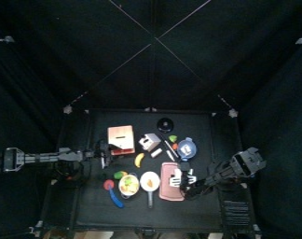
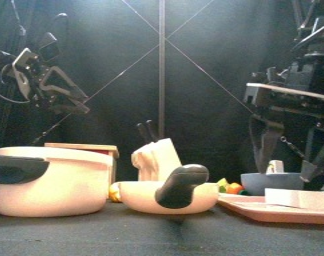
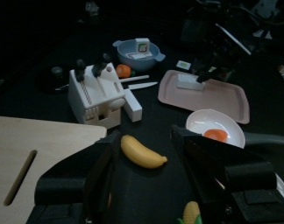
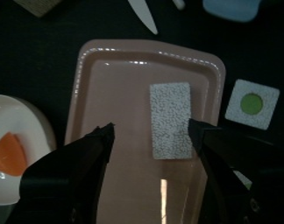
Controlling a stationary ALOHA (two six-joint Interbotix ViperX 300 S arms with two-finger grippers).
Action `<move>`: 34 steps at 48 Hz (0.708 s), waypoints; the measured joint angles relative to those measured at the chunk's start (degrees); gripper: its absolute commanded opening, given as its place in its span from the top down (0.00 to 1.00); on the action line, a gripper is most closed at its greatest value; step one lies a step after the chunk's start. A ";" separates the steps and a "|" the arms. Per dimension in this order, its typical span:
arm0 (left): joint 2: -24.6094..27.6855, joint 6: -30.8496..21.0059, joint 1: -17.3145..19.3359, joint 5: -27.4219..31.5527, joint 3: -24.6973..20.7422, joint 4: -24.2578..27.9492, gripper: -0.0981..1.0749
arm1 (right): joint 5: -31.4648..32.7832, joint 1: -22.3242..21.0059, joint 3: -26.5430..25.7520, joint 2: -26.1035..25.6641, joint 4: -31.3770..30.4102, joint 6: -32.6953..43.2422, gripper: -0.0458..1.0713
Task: Grab rice
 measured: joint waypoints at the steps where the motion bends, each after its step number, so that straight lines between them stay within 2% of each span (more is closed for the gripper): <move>1: 0.44 0.00 -0.09 -0.09 -0.26 0.00 0.17 | 0.09 -0.18 0.26 -0.44 -0.18 -0.35 0.08; 5: 2.37 -0.18 -0.79 -0.09 -1.93 0.00 0.17 | 0.09 -0.44 1.49 -2.46 -1.14 -2.11 0.08; 16: 11.07 -0.09 -5.19 0.26 -10.02 0.00 0.17 | -0.88 -0.79 6.77 -9.84 -4.66 -4.57 0.08; 23: 17.84 -0.26 -5.63 2.29 -15.73 -0.88 0.17 | -3.87 -1.05 11.25 -14.24 -7.82 -4.57 0.08; 34: 29.88 -0.09 -5.98 11.60 -27.07 -5.62 0.17 | -8.61 -3.78 16.70 -18.19 -10.63 -4.66 0.08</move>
